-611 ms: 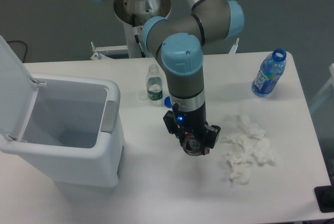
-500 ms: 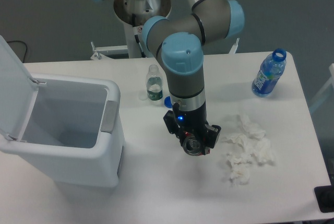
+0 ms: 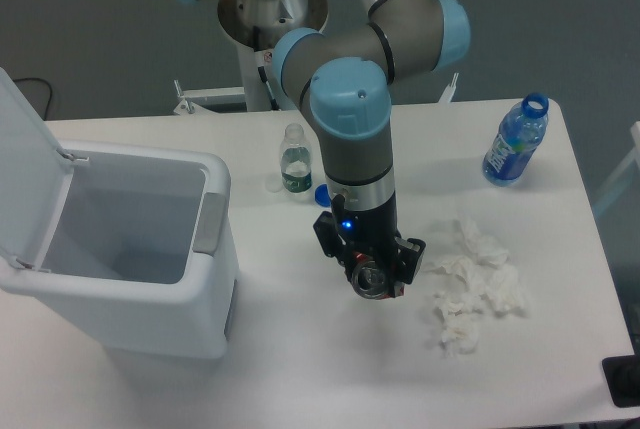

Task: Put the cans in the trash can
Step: 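Lower the gripper and close it on the crushed red can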

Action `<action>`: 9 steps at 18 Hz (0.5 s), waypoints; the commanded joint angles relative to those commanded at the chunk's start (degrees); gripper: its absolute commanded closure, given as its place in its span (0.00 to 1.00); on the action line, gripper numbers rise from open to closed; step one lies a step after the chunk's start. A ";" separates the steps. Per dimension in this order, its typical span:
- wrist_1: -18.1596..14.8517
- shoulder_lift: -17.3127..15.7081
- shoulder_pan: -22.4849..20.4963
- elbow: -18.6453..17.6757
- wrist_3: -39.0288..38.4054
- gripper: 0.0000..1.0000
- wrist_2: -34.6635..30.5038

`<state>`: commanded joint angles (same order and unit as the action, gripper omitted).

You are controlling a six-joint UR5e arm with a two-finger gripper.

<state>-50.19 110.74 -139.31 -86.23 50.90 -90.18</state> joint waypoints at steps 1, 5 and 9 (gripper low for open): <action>-0.09 -0.09 -0.09 0.62 -1.84 0.39 0.52; 0.09 -2.98 -0.26 1.24 -9.13 0.39 2.64; 0.18 -6.93 -0.09 1.33 -18.98 0.39 5.70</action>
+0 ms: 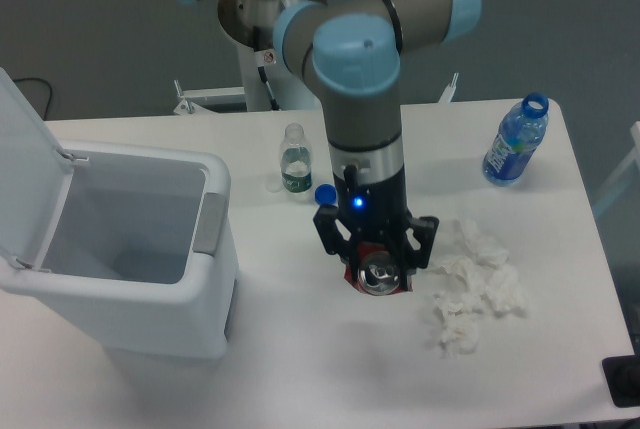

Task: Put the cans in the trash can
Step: 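Lower the gripper and close it on the crushed red can, then lift the red can and carry it over the white trash bin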

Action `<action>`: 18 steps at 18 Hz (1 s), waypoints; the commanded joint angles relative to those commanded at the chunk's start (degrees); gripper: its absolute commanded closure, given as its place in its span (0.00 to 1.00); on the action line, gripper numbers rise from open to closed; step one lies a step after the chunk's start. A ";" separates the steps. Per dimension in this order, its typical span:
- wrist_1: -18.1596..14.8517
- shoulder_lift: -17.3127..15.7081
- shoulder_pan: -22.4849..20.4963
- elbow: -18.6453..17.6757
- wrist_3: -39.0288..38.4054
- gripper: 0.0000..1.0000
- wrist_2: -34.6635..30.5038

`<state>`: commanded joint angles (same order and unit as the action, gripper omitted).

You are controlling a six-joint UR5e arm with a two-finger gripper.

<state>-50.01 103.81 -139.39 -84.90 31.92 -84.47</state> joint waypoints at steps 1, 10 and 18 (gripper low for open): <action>0.00 -1.06 -0.09 -0.09 -1.67 0.39 0.97; 0.09 -8.88 -0.27 0.09 -18.55 0.39 11.51; 0.00 -12.93 1.14 -0.52 -21.98 0.36 17.23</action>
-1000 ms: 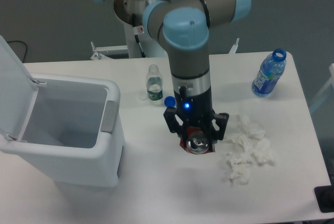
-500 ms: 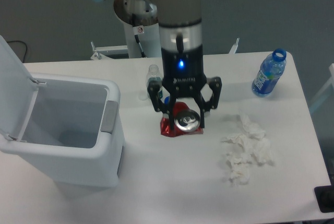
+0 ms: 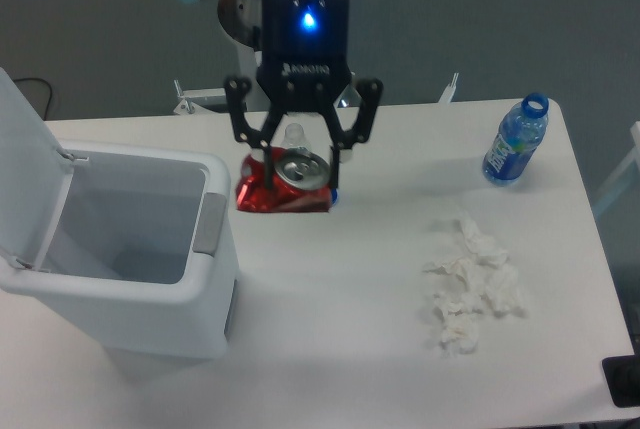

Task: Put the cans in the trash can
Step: 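Lift the red can and carry it over the white trash bin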

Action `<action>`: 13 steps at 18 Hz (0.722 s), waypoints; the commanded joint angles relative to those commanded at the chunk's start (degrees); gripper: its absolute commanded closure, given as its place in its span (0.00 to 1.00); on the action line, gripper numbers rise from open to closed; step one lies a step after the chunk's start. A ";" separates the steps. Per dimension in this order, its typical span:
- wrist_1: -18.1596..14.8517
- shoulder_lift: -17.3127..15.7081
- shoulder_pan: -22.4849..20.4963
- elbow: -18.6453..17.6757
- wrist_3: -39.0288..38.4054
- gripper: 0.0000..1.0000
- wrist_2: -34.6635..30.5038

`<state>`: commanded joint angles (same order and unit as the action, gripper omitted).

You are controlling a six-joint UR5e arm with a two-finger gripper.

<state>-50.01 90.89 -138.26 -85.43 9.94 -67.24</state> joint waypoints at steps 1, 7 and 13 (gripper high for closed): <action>0.00 -0.27 0.70 -0.53 -0.27 0.36 0.35; 0.00 0.52 5.97 -2.46 -0.18 0.36 0.53; 0.09 1.49 9.32 -3.96 -0.01 0.36 0.44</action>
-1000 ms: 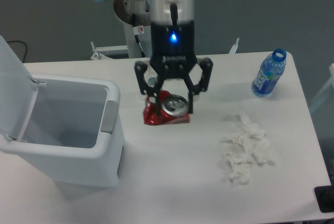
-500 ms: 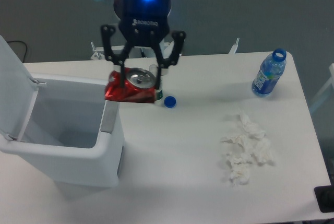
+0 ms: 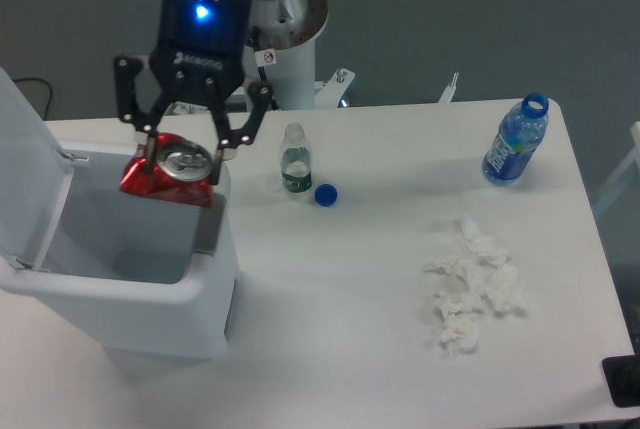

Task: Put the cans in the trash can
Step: 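Lift the red can and carry it over the white trash bin, then open the gripper to drop the red can into the bin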

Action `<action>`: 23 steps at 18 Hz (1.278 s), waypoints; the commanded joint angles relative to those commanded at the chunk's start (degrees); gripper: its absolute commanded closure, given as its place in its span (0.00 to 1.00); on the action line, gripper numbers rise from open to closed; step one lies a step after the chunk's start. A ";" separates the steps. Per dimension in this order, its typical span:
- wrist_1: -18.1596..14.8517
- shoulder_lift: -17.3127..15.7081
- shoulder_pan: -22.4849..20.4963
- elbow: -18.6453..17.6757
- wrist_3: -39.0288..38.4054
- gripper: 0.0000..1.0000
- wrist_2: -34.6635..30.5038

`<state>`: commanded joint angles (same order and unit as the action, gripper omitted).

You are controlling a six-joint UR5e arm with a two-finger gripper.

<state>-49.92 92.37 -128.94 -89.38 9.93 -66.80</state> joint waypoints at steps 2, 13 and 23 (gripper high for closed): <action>0.00 0.00 0.62 -0.79 0.09 0.36 0.00; 0.09 1.41 2.99 -3.17 0.44 0.36 -0.26; 0.26 2.37 3.78 -4.13 0.70 0.28 -0.35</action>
<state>-49.66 94.75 -125.16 -93.52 10.63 -67.15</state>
